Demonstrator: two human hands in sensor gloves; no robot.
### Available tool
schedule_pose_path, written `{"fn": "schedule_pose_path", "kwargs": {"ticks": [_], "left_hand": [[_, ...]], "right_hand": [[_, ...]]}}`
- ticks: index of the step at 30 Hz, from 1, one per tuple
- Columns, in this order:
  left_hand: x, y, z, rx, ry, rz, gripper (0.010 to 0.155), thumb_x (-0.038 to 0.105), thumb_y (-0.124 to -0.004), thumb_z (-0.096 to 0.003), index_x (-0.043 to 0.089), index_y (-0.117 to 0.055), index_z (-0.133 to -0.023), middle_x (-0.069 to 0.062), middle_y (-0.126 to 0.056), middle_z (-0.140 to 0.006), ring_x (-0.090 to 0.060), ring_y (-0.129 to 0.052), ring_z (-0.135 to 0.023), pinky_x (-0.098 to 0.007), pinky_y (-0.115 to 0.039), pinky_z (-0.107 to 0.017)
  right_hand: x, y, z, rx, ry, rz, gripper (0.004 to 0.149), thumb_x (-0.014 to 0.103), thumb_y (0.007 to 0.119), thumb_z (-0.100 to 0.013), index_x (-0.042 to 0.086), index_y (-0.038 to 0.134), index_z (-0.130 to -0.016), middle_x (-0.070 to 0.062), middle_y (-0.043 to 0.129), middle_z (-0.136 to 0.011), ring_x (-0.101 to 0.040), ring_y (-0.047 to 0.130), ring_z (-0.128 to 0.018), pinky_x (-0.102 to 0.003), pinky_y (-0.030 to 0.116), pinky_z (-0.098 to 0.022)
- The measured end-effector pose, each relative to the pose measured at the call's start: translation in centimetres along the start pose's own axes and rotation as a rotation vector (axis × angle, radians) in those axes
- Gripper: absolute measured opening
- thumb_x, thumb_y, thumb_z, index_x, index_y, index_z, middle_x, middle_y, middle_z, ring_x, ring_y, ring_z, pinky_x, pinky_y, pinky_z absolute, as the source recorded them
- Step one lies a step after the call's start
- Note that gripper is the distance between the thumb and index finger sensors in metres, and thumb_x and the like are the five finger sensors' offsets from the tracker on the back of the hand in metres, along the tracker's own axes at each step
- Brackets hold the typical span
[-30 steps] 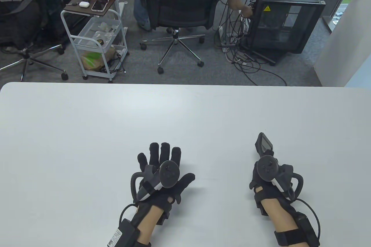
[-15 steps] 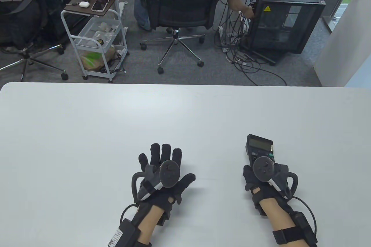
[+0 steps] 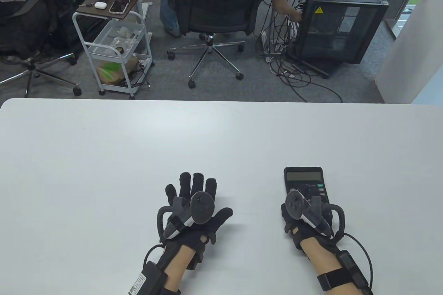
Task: Fit batteries into calculator, then fit battery cover
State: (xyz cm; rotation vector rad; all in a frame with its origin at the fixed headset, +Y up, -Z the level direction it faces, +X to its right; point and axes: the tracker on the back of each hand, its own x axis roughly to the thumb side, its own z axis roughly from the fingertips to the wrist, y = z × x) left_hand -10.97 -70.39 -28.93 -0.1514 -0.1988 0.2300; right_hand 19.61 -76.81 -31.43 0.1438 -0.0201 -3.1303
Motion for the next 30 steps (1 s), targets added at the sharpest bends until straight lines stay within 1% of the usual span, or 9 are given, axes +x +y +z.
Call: {"fn": "schedule_pose_path", "kwargs": {"ticks": [1, 5, 11, 16, 19, 21, 24, 27, 30], "left_hand": [[0.0, 0.0, 0.0, -0.001, 0.0, -0.002, 0.093, 0.08, -0.06, -0.0424, 0.03, -0.023, -0.112, -0.005, -0.009, -0.118, -0.041, 0.002, -0.108, -0.076, -0.005, -0.067], [0.1, -0.1, 0.0, -0.001, -0.001, -0.007, 0.093, 0.08, -0.06, -0.0425, 0.03, -0.023, -0.112, -0.005, -0.009, -0.118, -0.041, 0.002, -0.108, -0.076, -0.005, -0.067], [0.1, 0.1, 0.0, 0.013, -0.009, -0.014, 0.093, 0.08, -0.06, -0.0422, 0.03, -0.023, -0.112, -0.005, -0.01, -0.118, -0.041, 0.002, -0.109, -0.076, -0.005, -0.068], [0.1, 0.8, 0.2, 0.056, 0.007, -0.059, 0.094, 0.079, -0.065, -0.0419, 0.031, -0.024, -0.111, -0.004, -0.01, -0.118, -0.041, 0.001, -0.109, -0.076, -0.005, -0.068], [-0.1, 1.2, 0.3, 0.082, 0.022, -0.092, 0.097, 0.079, -0.069, -0.0409, 0.032, -0.022, -0.111, -0.004, -0.009, -0.117, -0.041, 0.001, -0.109, -0.076, -0.007, -0.068], [-0.3, 1.4, 0.3, 0.087, 0.032, -0.098, 0.1, 0.08, -0.072, -0.0398, 0.033, -0.019, -0.11, -0.003, -0.007, -0.117, -0.042, 0.001, -0.109, -0.077, -0.007, -0.068], [-0.7, 1.6, 0.4, 0.098, 0.054, -0.098, 0.107, 0.083, -0.076, -0.036, 0.036, -0.012, -0.108, 0.0, -0.002, -0.116, -0.043, 0.007, -0.106, -0.081, -0.008, -0.064], [-1.1, 1.9, 0.4, 0.082, 0.086, -0.123, 0.109, 0.085, -0.074, -0.0353, 0.037, -0.008, -0.107, 0.001, 0.007, -0.114, -0.045, 0.009, -0.105, -0.083, -0.009, -0.062], [-1.5, 1.9, 0.4, 0.075, 0.092, -0.137, 0.105, 0.086, -0.069, -0.0364, 0.039, -0.007, -0.107, 0.001, 0.006, -0.115, -0.044, 0.01, -0.105, -0.081, -0.007, -0.064]], "right_hand": [[-0.2, 0.0, 0.0, 0.006, 0.007, -0.019, 0.075, 0.051, 0.078, -0.049, -0.004, 0.06, -0.098, -0.041, 0.059, -0.093, -0.055, 0.074, -0.062, -0.049, 0.079, -0.037], [-0.8, -0.1, 0.0, -0.015, 0.02, -0.085, 0.071, 0.046, 0.08, -0.049, -0.004, 0.063, -0.097, -0.039, 0.06, -0.093, -0.054, 0.074, -0.061, -0.05, 0.078, -0.036], [-1.3, -0.5, 0.3, -0.008, -0.014, -0.15, 0.072, 0.051, 0.076, -0.049, 0.0, 0.062, -0.099, -0.037, 0.058, -0.096, -0.056, 0.073, -0.065, -0.055, 0.077, -0.04], [-1.4, -2.7, 1.0, -0.132, -0.06, -0.228, 0.07, 0.051, 0.075, -0.05, 0.002, 0.063, -0.099, -0.034, 0.056, -0.098, -0.058, 0.069, -0.074, -0.064, 0.07, -0.047], [-1.4, -3.7, 1.5, -0.219, -0.123, -0.305, 0.071, 0.052, 0.075, -0.049, 0.006, 0.061, -0.102, -0.03, 0.048, -0.104, -0.061, 0.055, -0.086, -0.074, 0.058, -0.055], [-1.3, -4.3, 1.9, -0.283, -0.202, -0.335, 0.075, 0.057, 0.074, -0.048, 0.014, 0.052, -0.107, -0.024, 0.036, -0.111, -0.063, 0.036, -0.095, -0.081, 0.04, -0.059], [-0.8, -5.2, 2.4, -0.304, -0.281, -0.261, 0.08, 0.067, 0.067, -0.046, 0.027, 0.041, -0.11, -0.012, 0.018, -0.116, -0.057, 0.008, -0.098, -0.083, 0.019, -0.058], [-0.5, -5.6, 2.7, -0.282, -0.309, -0.22, 0.085, 0.073, 0.06, -0.045, 0.028, 0.032, -0.111, -0.009, 0.01, -0.116, -0.056, 0.0, -0.097, -0.083, 0.016, -0.057], [-0.1, -5.8, 3.0, -0.275, -0.337, -0.225, 0.086, 0.074, 0.061, -0.045, 0.029, 0.03, -0.111, -0.008, 0.008, -0.116, -0.055, -0.002, -0.097, -0.083, 0.015, -0.058]]}}
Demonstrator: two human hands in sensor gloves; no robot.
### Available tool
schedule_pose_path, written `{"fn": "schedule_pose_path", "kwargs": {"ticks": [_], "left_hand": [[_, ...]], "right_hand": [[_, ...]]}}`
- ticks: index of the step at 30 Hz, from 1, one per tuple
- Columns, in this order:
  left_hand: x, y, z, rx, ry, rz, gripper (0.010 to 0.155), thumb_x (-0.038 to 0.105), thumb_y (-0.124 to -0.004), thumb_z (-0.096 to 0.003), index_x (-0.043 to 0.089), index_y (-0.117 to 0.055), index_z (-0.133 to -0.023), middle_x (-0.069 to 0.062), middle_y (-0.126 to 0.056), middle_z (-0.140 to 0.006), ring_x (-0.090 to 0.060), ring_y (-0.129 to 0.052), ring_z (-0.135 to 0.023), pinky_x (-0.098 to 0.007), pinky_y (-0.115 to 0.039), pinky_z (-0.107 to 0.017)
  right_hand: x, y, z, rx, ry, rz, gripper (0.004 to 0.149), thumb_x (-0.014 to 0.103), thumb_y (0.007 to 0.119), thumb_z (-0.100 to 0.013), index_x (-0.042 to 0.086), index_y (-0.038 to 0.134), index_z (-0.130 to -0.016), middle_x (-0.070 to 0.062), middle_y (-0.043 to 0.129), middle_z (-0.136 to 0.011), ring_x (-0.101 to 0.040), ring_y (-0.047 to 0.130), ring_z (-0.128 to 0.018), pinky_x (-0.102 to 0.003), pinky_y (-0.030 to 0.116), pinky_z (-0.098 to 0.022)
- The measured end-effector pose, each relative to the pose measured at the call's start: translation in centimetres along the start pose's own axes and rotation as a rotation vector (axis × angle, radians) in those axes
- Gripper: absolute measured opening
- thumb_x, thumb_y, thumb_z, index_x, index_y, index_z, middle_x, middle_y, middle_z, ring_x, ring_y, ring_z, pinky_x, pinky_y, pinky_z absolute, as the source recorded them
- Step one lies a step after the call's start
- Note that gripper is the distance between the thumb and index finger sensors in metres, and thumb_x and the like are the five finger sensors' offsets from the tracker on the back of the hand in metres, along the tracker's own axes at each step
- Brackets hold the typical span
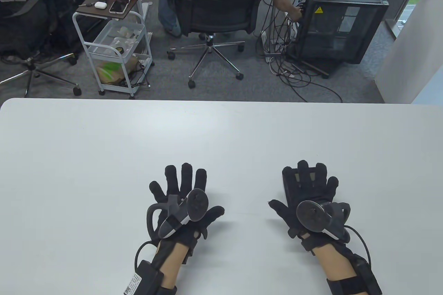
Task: Fit batteries into calculator, then fit battery cover
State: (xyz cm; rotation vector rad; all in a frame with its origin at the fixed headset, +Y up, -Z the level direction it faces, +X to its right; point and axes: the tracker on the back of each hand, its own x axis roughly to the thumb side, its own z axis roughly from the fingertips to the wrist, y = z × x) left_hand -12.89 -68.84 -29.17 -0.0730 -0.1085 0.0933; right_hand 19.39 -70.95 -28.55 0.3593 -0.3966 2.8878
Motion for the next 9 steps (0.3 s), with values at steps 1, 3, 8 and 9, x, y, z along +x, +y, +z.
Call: {"fn": "schedule_pose_path", "kwargs": {"ticks": [1, 3, 8, 9], "left_hand": [[-0.17, -0.02, 0.0, 0.006, -0.007, -0.001, 0.104, 0.086, -0.068, -0.0367, 0.039, -0.007, -0.107, 0.001, 0.005, -0.115, -0.043, 0.009, -0.106, -0.079, -0.005, -0.065], [-0.34, -0.03, -0.02, 0.003, 0.002, -0.005, 0.104, 0.086, -0.066, -0.0369, 0.038, -0.007, -0.107, 0.001, 0.004, -0.115, -0.041, 0.009, -0.107, -0.077, -0.004, -0.066], [-0.69, -0.35, -0.24, -0.046, 0.027, 0.001, 0.105, 0.086, -0.066, -0.0373, 0.036, -0.005, -0.107, 0.0, 0.007, -0.114, -0.04, 0.009, -0.107, -0.078, -0.007, -0.068], [-0.75, -0.4, -0.23, -0.06, 0.038, 0.011, 0.105, 0.086, -0.066, -0.0373, 0.036, -0.005, -0.107, -0.001, 0.008, -0.114, -0.041, 0.009, -0.107, -0.079, -0.008, -0.067]], "right_hand": [[0.19, -0.11, 0.05, -0.004, -0.008, 0.009, 0.086, 0.074, 0.062, -0.045, 0.029, 0.03, -0.111, -0.008, 0.008, -0.116, -0.054, -0.001, -0.098, -0.082, 0.015, -0.059], [0.4, -0.31, 0.17, -0.015, -0.007, 0.028, 0.086, 0.073, 0.063, -0.046, 0.028, 0.03, -0.111, -0.008, 0.009, -0.116, -0.055, 0.0, -0.098, -0.083, 0.017, -0.059], [0.48, -0.57, 0.15, 0.001, 0.001, 0.019, 0.084, 0.071, 0.064, -0.046, 0.029, 0.03, -0.111, -0.007, 0.008, -0.116, -0.054, -0.002, -0.098, -0.082, 0.015, -0.059], [0.4, -0.56, 0.18, 0.009, 0.005, 0.032, 0.084, 0.071, 0.065, -0.047, 0.029, 0.03, -0.111, -0.006, 0.007, -0.115, -0.053, -0.003, -0.098, -0.082, 0.015, -0.059]]}}
